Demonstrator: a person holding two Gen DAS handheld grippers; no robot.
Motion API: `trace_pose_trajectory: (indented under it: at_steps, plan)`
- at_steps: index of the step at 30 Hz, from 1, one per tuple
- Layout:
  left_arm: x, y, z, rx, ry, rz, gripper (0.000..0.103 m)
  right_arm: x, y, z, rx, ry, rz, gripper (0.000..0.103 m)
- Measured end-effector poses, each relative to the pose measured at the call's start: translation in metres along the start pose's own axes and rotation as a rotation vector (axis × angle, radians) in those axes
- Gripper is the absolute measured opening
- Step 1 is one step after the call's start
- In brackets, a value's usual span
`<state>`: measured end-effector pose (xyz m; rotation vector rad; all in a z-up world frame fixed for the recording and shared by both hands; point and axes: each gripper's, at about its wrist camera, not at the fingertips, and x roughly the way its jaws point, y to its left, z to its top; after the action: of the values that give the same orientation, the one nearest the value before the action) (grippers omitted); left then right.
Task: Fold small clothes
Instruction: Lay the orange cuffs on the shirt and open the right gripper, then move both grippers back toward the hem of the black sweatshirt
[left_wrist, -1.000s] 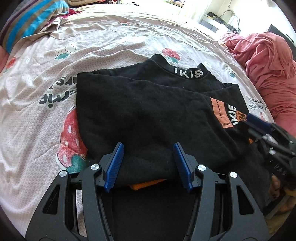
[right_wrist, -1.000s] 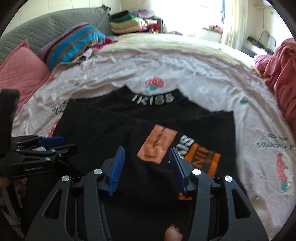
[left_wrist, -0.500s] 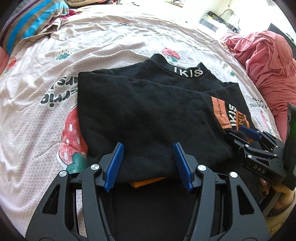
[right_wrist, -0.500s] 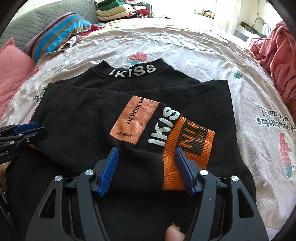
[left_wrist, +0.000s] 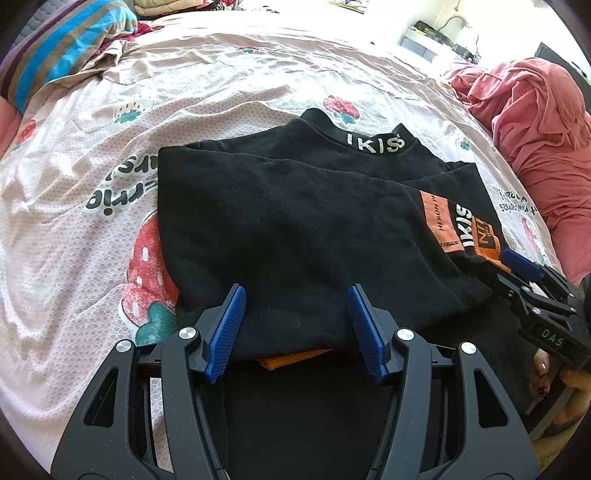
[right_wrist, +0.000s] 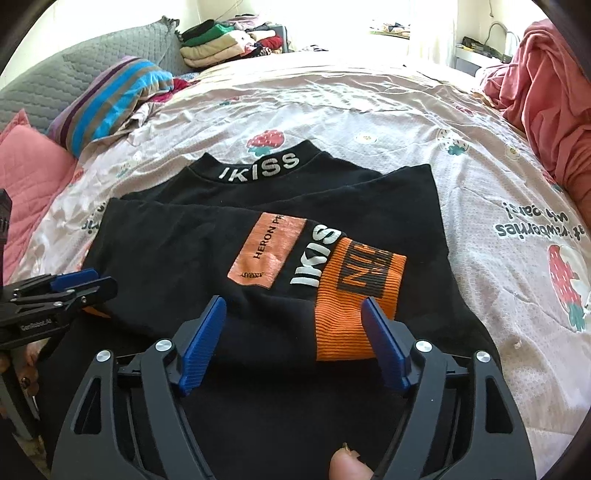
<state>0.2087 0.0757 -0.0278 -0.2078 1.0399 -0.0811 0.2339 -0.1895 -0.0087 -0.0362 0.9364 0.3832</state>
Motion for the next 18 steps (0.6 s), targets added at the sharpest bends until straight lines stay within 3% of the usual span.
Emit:
trace_pose_trajectory:
  at_steps: [6, 18]
  plan:
    - [-0.003, -0.002, -0.001, 0.002, -0.005, 0.002, 0.054, -0.011, 0.0, 0.003, 0.027, -0.034, 0.026, 0.084]
    - [-0.037, -0.005, -0.009, 0.019, -0.067, 0.024, 0.073, -0.032, 0.004, 0.004, 0.058, -0.093, 0.059, 0.094]
